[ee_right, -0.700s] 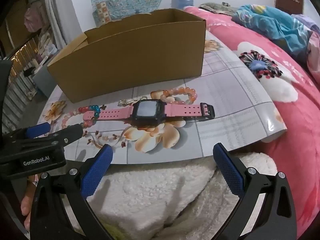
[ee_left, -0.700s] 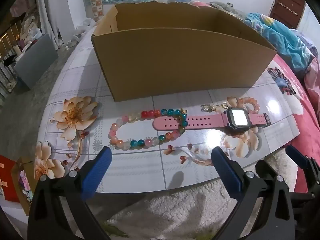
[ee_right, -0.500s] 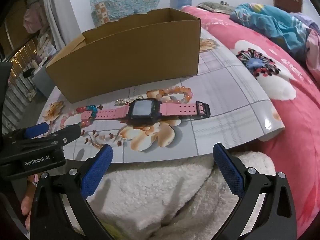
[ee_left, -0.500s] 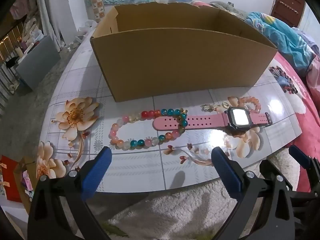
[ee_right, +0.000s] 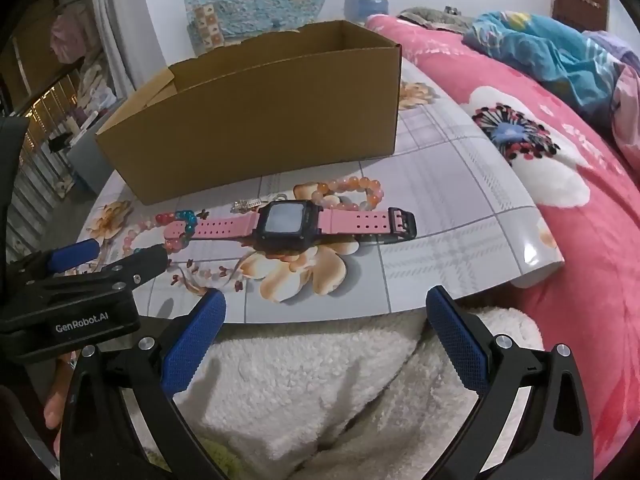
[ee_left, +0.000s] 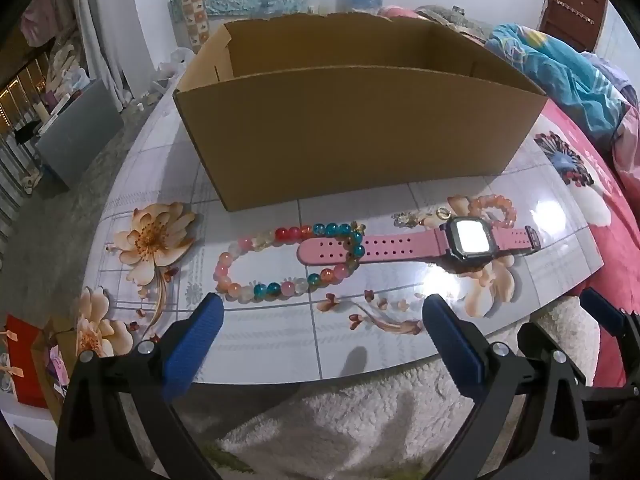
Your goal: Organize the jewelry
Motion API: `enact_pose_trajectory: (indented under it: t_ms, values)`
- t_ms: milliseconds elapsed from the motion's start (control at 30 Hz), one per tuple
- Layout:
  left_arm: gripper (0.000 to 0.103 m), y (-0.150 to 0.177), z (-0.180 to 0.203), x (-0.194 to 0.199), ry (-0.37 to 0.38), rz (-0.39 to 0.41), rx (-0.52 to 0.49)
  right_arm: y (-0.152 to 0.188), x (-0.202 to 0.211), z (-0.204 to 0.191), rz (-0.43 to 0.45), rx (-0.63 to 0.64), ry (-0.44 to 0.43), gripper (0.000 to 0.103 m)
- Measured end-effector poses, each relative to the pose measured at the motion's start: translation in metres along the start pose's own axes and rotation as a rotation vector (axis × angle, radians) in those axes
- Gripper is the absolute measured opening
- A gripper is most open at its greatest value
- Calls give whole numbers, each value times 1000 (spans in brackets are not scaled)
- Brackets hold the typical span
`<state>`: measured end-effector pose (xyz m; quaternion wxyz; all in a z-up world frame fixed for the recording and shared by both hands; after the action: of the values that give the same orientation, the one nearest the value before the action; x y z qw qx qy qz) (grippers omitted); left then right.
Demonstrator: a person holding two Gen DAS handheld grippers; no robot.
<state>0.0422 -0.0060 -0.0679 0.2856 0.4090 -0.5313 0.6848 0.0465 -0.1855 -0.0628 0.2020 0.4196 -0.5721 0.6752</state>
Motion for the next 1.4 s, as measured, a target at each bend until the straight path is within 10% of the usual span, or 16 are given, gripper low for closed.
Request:
enact_pose_trajectory:
  t_ms: [1400]
  values:
    - [98,0,-1,4,10,0,27,-7,5,2,8,-1,40,96]
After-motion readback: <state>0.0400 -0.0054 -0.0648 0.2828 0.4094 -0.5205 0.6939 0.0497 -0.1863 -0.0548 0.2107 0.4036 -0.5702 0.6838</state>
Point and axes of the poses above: each gripper's, at about its wrist camera, not at the fingertips, and x roughly against the way its jaws point, z to its right, y to its underside, the point moved 8 cm from there along -x, roughly the way its jaws point, and after that the axes turned 9 degrees about x, right-handed, at the moved point
